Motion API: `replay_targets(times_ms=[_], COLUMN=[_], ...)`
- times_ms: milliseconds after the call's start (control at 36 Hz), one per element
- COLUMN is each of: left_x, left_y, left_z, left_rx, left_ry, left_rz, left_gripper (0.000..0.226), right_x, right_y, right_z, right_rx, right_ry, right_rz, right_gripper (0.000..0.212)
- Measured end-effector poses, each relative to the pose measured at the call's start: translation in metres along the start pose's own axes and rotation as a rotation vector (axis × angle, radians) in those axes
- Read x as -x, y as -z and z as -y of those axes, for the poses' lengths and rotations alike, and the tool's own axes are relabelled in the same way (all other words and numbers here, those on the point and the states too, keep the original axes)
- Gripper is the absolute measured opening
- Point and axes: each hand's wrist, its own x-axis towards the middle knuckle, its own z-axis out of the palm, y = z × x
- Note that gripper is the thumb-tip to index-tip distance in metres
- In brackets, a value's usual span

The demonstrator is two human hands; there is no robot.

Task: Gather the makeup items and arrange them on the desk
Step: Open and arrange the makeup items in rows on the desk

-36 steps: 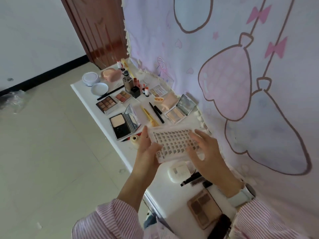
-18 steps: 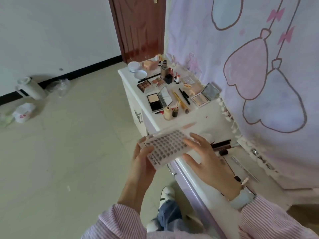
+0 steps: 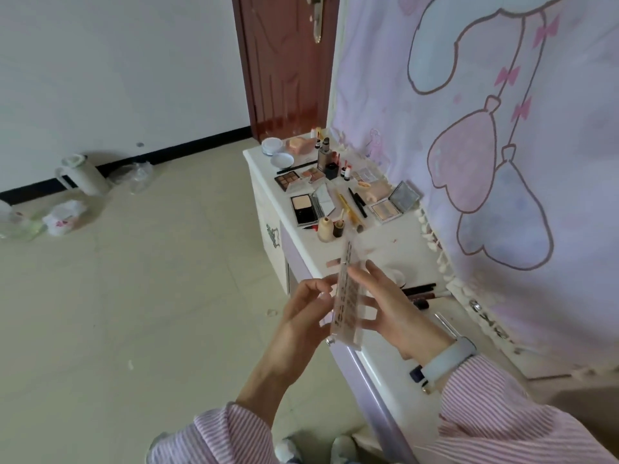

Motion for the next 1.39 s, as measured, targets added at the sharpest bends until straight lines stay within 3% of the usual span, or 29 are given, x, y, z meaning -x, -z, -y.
replay_targets(times_ms=[111, 194, 306, 417, 500, 667, 806, 1056, 1389], left_x=[-0.012, -0.020, -0.029, -0.033, -0.033, -0.036, -0.047, -0.089, -0.160], left_y=[-0.013, -0.029, -0.043, -0.050, -0.051, -0.052, -0.048, -0.026, -0.011], left_z=[0.011, 0.022, 0.039, 0.058, 0.069, 0.081, 0.084, 0.088, 0.083], left_rx=[0.014, 0.018, 0.113, 0.116, 0.097, 0.129, 0.245, 0.028, 0.019], left_ry=[0.054, 0.051, 0.073, 0.079, 0.070, 0.042, 0.024, -0.046, -0.026], left_rz=[-0.086, -0.100, -0.102, -0.143, -0.179, -0.239, -0.331, -0.385, -0.323], left_gripper=[0.029, 0.036, 0.035, 0.043, 0.055, 0.044, 0.046, 0.072, 0.060], right_x=[0.005, 0.009, 0.013, 0.012, 0.014, 0.013, 0.003, -0.032, -0.089], right_y=[0.011, 0.026, 0.053, 0.073, 0.079, 0.076, 0.068, 0.066, 0.090], right_z=[0.000, -0.003, 0.000, -0.005, -0.006, -0.002, -0.003, 0.000, 0.026], right_rx=[0.271, 0.431, 0.477, 0.595, 0.708, 1.007, 1.241, 1.335, 1.327], right_ry=[0.083, 0.108, 0.097, 0.072, 0.098, 0.110, 0.210, 0.266, 0.249], right_rz=[-0.012, 0.066, 0.139, 0.142, 0.173, 0.183, 0.179, 0.133, -0.035], right_gripper=[0.024, 0.038, 0.031, 0.050, 0.047, 0.051, 0.040, 0.055, 0.048])
